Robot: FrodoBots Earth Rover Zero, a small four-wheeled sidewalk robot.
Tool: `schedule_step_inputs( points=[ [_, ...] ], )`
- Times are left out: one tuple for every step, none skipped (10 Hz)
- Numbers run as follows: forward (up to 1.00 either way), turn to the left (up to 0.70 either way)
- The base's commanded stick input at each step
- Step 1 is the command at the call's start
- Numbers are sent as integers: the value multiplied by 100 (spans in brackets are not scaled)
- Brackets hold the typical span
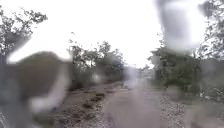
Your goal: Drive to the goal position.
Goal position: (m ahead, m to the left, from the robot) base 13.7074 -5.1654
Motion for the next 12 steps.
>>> schedule_step_inputs(
  points=[
    [70,0],
    [70,0],
    [70,-3],
    [70,-9],
    [70,-13],
    [70,-3],
    [70,0],
    [70,0],
    [70,0],
    [70,0],
    [70,-9],
    [70,-14]
  ],
)
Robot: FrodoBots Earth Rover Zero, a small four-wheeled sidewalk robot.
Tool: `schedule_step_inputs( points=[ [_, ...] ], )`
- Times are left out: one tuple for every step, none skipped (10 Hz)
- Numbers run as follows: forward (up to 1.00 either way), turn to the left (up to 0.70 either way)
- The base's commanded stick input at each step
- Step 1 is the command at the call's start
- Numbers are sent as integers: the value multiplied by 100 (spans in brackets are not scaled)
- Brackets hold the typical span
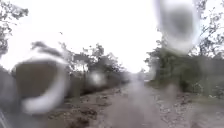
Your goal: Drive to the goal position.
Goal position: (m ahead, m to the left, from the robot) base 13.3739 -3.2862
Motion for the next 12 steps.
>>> schedule_step_inputs(
  points=[
    [70,-8],
    [70,0],
    [70,0],
    [70,0],
    [70,-11],
    [70,-14],
    [70,-14],
    [70,-14],
    [70,-10],
    [70,0],
    [70,-1],
    [70,-13]
  ],
)
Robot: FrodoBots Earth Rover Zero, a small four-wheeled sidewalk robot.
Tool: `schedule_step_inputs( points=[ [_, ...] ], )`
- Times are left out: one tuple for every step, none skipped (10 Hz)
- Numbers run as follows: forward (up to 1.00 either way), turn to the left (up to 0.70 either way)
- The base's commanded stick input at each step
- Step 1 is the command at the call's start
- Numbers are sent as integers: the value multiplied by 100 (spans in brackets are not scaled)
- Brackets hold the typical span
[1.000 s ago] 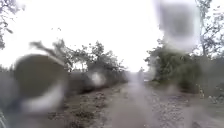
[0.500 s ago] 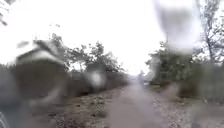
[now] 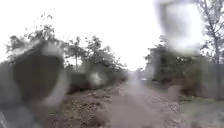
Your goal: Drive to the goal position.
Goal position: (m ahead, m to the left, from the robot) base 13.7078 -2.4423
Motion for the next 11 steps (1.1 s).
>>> schedule_step_inputs(
  points=[
    [70,-14],
    [70,-4],
    [70,0],
    [70,0],
    [70,-4],
    [70,-13],
    [70,-14],
    [70,-2],
    [70,0],
    [70,0],
    [70,-1]
  ],
)
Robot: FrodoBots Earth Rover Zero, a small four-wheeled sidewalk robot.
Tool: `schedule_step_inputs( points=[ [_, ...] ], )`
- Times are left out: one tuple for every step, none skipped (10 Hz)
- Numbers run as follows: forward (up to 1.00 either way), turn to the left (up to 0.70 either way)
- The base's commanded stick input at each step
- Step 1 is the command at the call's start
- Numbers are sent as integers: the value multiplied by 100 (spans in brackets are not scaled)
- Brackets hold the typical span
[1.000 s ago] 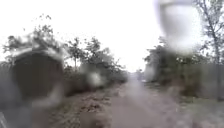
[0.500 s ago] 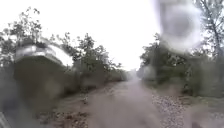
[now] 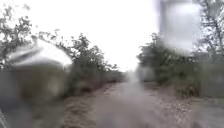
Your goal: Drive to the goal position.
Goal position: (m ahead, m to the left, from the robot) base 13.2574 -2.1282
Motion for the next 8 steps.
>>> schedule_step_inputs(
  points=[
    [70,-3],
    [70,-14],
    [70,-11],
    [70,0],
    [70,0],
    [70,-1],
    [70,-6],
    [70,-14]
  ],
)
